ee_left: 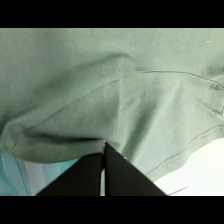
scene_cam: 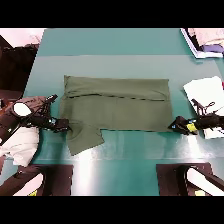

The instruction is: Fold the shirts.

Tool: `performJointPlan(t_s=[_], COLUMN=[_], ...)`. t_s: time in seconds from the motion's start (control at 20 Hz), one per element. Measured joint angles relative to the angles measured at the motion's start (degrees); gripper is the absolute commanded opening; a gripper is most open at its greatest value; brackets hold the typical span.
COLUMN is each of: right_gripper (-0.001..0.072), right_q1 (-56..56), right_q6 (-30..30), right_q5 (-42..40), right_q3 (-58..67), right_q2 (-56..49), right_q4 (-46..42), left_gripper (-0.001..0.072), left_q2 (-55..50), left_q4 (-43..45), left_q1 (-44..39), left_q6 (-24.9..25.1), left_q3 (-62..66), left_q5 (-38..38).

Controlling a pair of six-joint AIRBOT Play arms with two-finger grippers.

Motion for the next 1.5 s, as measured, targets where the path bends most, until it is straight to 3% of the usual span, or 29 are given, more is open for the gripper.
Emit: performJointPlan(t_s=[0.05,0.3,0.55,0.8,0.9,1.1,1.5], right_gripper=[0.0014,0.0013,0.0012,0.0012,0.0012,0.0012,0.0013], right_q1=[0.70,2.58,-0.39,-3.28,-3.61,-3.89,-3.41], right_q6=[-0.04,-0.15,-0.15,-0.13,-0.13,-0.13,-0.04], right_q5=[0.02,3.04,13.73,18.73,18.25,15.02,12.07], right_q3=[-0.13,1.09,5.46,6.86,7.02,8.59,19.93], right_q2=[-0.63,0.48,9.05,18.23,19.91,18.88,4.22], right_q4=[-0.20,-6.58,-14.47,-16.79,-14.43,-9.27,-6.43], left_gripper=[0.0024,0.0023,0.0023,0.0023,0.0023,0.0024,0.0024], left_q2=[0.00,0.35,6.01,11.67,12.41,12.94,4.39], left_q4=[0.02,2.38,3.10,-3.43,-5.55,-6.36,-5.40], left_q1=[0.00,0.00,-0.02,-0.02,-0.02,-0.02,-0.07], left_q6=[0.00,0.24,0.26,-0.17,0.07,1.07,1.40], left_q3=[0.02,1.55,3.48,5.01,7.21,12.02,15.34], left_q5=[-0.04,-3.96,-12.72,-19.65,-17.31,-5.57,10.34])
